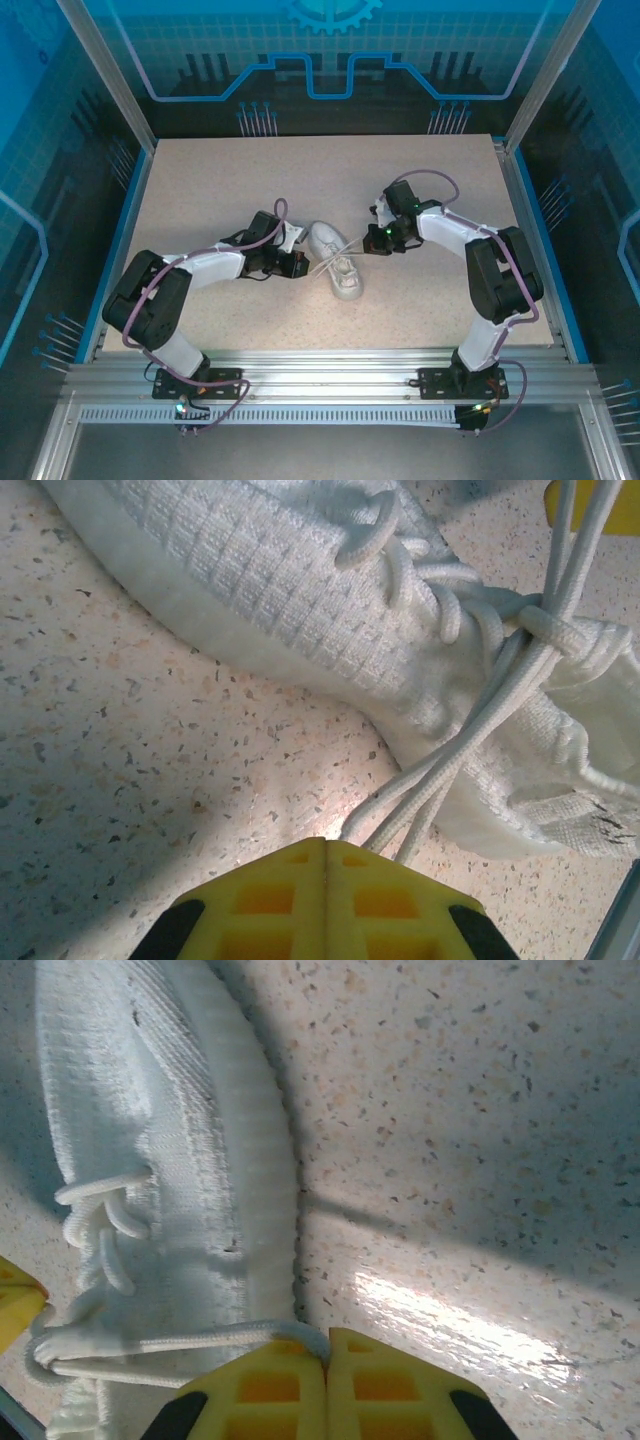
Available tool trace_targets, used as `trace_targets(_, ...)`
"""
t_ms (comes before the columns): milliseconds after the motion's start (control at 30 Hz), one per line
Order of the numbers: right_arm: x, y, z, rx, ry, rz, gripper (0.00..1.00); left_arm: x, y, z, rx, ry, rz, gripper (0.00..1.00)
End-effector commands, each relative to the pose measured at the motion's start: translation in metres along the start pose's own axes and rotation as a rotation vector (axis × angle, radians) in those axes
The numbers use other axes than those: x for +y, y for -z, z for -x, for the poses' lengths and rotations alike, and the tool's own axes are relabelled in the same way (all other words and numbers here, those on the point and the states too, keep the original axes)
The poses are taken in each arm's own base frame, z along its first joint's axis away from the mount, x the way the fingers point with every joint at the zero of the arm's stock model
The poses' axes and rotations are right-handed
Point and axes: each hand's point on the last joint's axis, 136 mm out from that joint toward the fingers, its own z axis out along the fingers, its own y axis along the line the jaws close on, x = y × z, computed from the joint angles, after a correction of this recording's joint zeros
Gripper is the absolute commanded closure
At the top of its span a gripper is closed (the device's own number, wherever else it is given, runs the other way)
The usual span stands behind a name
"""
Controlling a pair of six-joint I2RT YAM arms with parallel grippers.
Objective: Tie the shoes
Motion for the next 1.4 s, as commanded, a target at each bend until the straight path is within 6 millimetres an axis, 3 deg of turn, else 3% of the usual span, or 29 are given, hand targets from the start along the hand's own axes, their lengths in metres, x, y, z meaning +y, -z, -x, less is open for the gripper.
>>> trace_targets(0, -0.009, -0.006, -0.003, 0.016, -0.003, 0.005, 1.00, 0.007, 0.006, -0.009, 0.017, 0.033, 0.038, 1.00)
trace_targets(500, -0.028, -0.025, -0.016, 0.058, -0.027, 0.009, 1.00, 0.018, 0.005, -0.026, 0.051, 0.054, 0.081, 1.00)
trace_targets(1233, -0.037, -0.022, -0.015, 0.043, -0.002, -0.010, 0.99, 0.016, 0.010, -0.027, 0.033, 0.046, 0.074, 1.00)
trace_targets(1267, -0.035, -0.019, -0.013, 0.030, -0.003, -0.008, 0.89, 0.015, 0.010, -0.024, 0.026, 0.045, 0.075, 1.00)
trace_targets(1333, -0.030, -0.008, -0.008, -0.002, 0.003, -0.007, 0.68, 0.011, 0.014, -0.017, 0.010, 0.032, 0.070, 0.80)
trace_targets(1367, -0.028, -0.001, -0.004, -0.022, 0.008, -0.014, 0.63, 0.007, 0.018, -0.011, -0.007, 0.019, 0.067, 0.73)
